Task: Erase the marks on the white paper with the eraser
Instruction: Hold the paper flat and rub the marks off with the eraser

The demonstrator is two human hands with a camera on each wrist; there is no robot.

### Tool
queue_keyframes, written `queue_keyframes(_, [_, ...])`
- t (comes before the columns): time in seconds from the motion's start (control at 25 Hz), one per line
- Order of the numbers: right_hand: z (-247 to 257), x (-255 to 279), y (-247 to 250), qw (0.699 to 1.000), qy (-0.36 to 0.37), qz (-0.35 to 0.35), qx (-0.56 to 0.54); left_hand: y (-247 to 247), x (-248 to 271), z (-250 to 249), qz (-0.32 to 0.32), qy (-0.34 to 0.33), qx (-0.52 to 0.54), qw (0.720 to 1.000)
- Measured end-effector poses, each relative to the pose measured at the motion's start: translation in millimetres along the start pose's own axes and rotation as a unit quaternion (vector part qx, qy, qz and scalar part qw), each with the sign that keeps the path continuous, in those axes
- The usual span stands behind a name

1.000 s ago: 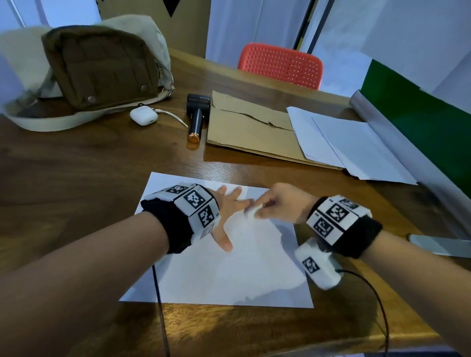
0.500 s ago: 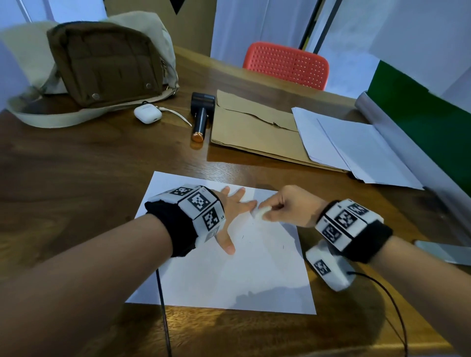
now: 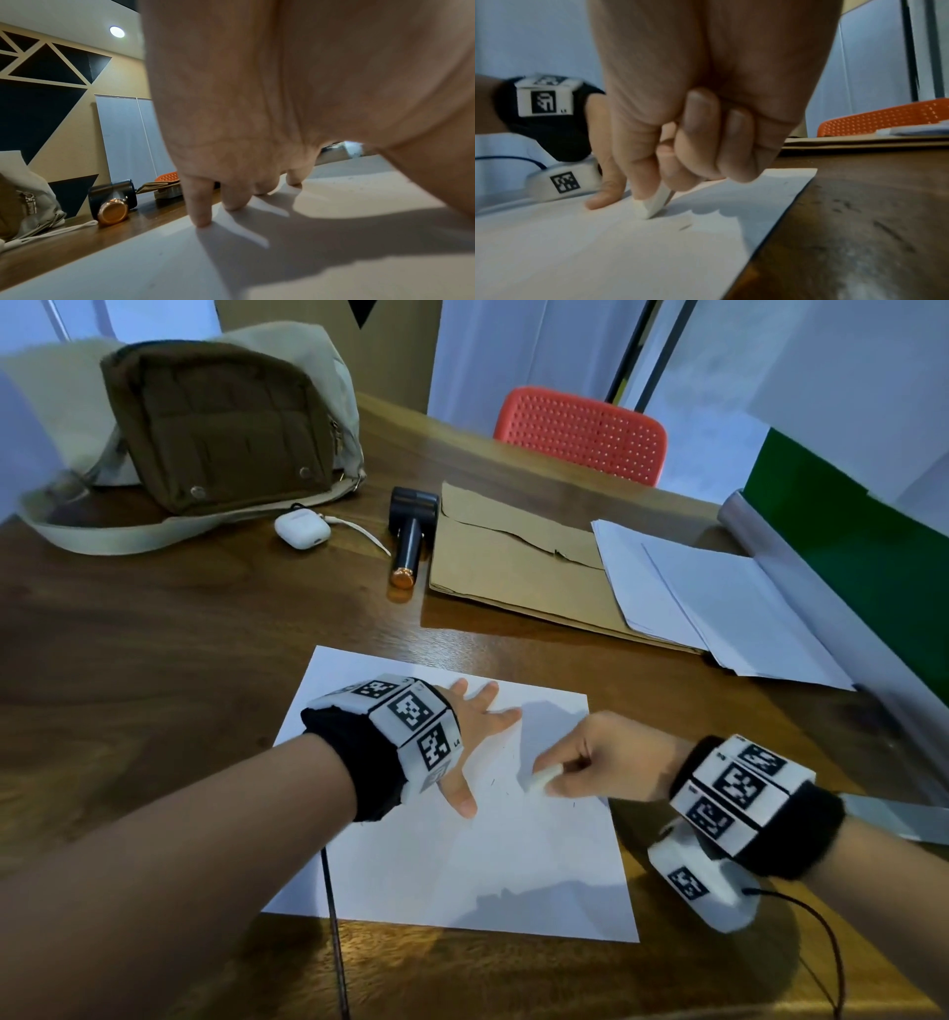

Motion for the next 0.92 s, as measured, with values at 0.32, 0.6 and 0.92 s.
queue_keyframes(0.32, [-5.3,-12.8,16.8,0.995,-0.004,-0.102,-0.023,1.0,-0.8,0.6,-0.004,-0.009,-0.002,1.000])
queue_keyframes(0.6, [-2.7,-7.6,18.8,0.999,-0.005,-0.046,0.012,0.4,-1.7,-0.4,0.001,-0.009,0.004,1.000])
queue_keyframes(0.92, [-8.2,4.2,7.0,0.999,-0.028,0.029,-0.012,-2.9,-3.8,2.0,-0.006,-0.011,0.008,1.000])
Point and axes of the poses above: each hand's wrist, its own x-axis away from the middle knuckle, its own y-axis out of the back of the hand, z = x × y, the point moved 2 cm from there along -x, towards the middle knuckle, and after that the axes turned 10 degrees about z, right-handed, at the moved point
